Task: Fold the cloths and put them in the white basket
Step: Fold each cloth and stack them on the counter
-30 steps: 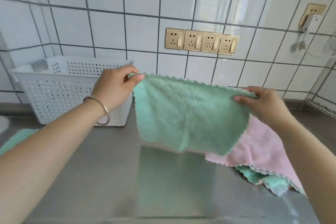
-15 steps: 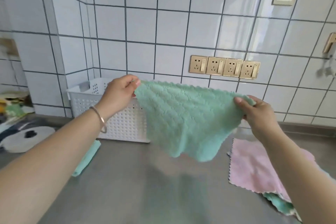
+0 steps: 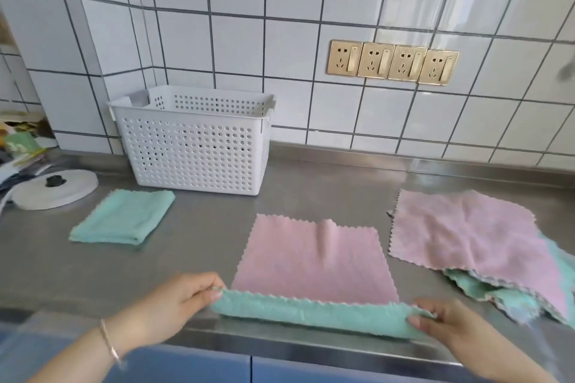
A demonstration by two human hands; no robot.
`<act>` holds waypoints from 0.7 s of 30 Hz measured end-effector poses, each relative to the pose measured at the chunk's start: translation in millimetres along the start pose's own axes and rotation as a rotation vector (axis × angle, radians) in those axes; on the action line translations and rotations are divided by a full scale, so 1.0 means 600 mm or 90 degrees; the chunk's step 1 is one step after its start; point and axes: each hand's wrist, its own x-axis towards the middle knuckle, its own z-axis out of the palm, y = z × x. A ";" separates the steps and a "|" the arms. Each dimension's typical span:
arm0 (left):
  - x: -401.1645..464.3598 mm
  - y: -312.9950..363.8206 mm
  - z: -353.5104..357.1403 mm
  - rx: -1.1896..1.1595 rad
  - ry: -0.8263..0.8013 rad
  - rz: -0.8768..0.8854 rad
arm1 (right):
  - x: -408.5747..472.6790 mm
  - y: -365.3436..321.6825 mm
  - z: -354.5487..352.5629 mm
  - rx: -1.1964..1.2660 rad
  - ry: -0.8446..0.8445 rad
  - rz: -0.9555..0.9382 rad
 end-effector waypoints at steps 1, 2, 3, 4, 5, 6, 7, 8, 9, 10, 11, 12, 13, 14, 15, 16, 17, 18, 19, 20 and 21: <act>-0.006 0.002 0.006 -0.004 -0.006 -0.006 | -0.004 0.007 -0.002 0.002 -0.006 0.005; -0.009 0.003 0.008 -0.022 -0.015 -0.013 | -0.011 0.006 -0.003 0.001 -0.018 0.018; -0.008 0.006 0.007 -0.051 -0.025 -0.023 | -0.011 0.010 -0.006 -0.011 -0.038 0.015; -0.005 0.007 0.004 -0.080 -0.035 -0.035 | -0.008 0.017 -0.008 -0.028 -0.059 0.010; 0.000 0.011 0.000 -0.102 -0.042 -0.043 | -0.005 0.014 -0.009 -0.036 -0.068 -0.003; 0.009 0.013 -0.003 -0.116 -0.047 -0.049 | -0.001 0.010 -0.011 -0.028 -0.075 -0.002; 0.019 0.018 -0.005 -0.129 -0.048 -0.054 | 0.007 0.005 -0.012 -0.015 -0.086 -0.004; 0.034 0.022 -0.007 -0.143 -0.037 -0.056 | 0.014 -0.004 -0.013 0.007 -0.097 -0.002; 0.051 0.028 -0.007 -0.158 -0.014 -0.060 | 0.028 -0.008 -0.014 0.028 -0.091 0.000; 0.069 0.030 -0.007 -0.171 0.014 -0.073 | 0.041 -0.013 -0.012 0.042 -0.069 0.003; 0.088 0.032 -0.006 -0.187 0.041 -0.087 | 0.060 -0.009 -0.011 0.040 -0.036 0.006; 0.110 0.028 -0.004 -0.196 0.068 -0.098 | 0.076 -0.008 -0.010 0.030 -0.002 0.015; 0.131 0.024 -0.001 -0.196 0.097 -0.110 | 0.095 -0.007 -0.008 0.011 0.028 0.021; 0.153 0.017 0.005 -0.182 0.129 -0.126 | 0.111 -0.004 -0.007 -0.013 0.054 0.031; 0.175 0.014 0.010 -0.163 0.157 -0.144 | 0.126 -0.004 -0.005 -0.029 0.083 0.042; 0.195 0.013 0.016 -0.137 0.180 -0.163 | 0.141 -0.003 -0.003 -0.040 0.115 0.050; 0.214 0.014 0.024 -0.114 0.197 -0.178 | 0.155 -0.005 -0.001 -0.048 0.140 0.057; 0.229 0.016 0.031 -0.096 0.208 -0.190 | 0.166 -0.007 0.002 -0.059 0.165 0.068; 0.244 0.020 0.037 -0.081 0.218 -0.200 | 0.177 -0.005 0.004 -0.063 0.183 0.077; 0.254 0.022 0.042 -0.068 0.224 -0.215 | 0.186 -0.004 0.006 -0.071 0.199 0.083; 0.262 0.022 0.047 -0.059 0.231 -0.232 | 0.191 -0.005 0.008 -0.075 0.208 0.100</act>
